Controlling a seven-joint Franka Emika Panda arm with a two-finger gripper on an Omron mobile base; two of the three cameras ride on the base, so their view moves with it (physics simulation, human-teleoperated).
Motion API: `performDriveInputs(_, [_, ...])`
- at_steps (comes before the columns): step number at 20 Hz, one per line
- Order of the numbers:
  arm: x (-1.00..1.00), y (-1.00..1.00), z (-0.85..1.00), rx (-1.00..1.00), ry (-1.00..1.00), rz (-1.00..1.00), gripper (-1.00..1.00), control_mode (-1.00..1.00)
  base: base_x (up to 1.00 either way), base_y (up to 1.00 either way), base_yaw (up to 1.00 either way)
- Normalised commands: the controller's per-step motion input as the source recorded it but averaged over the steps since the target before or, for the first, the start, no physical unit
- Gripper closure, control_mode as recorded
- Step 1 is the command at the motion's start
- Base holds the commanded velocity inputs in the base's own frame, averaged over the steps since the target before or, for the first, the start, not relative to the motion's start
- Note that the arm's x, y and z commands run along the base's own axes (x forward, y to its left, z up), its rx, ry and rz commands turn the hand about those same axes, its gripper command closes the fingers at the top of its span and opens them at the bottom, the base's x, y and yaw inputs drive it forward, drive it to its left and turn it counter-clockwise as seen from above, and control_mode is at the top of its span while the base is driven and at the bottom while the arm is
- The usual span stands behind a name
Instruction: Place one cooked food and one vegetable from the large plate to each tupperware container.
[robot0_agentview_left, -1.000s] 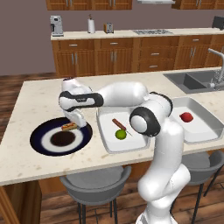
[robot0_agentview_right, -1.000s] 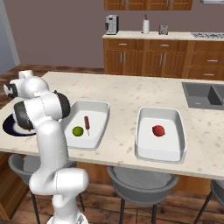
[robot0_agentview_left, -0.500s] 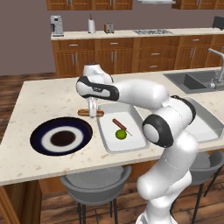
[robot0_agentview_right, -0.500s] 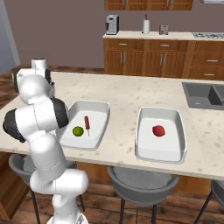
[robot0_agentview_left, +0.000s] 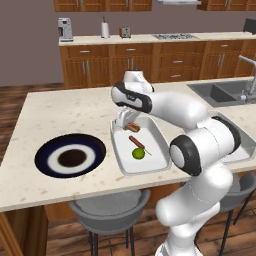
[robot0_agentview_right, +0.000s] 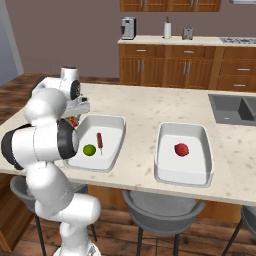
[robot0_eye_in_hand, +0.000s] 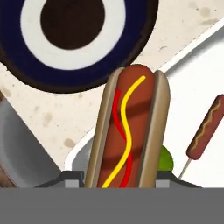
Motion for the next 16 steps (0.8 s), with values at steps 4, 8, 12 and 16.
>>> performDriveInputs(4, [0.06, -0.89, 0.19, -0.02, 0.0, -0.58, 1.0, -1.0, 0.0, 0.0, 0.0])
performDriveInputs(8, [0.03, -1.0, 0.09, -0.01, 0.0, -0.49, 1.0, -1.0, 0.0, 0.0, 0.0])
performDriveInputs(12, [0.13, -1.0, 0.0, -0.01, 0.0, -0.42, 1.0, -1.0, 0.0, 0.0, 0.0])
performDriveInputs(16, [0.23, -1.0, 0.0, -0.01, 0.06, -0.23, 1.0, -1.0, 0.0, 0.0, 0.0])
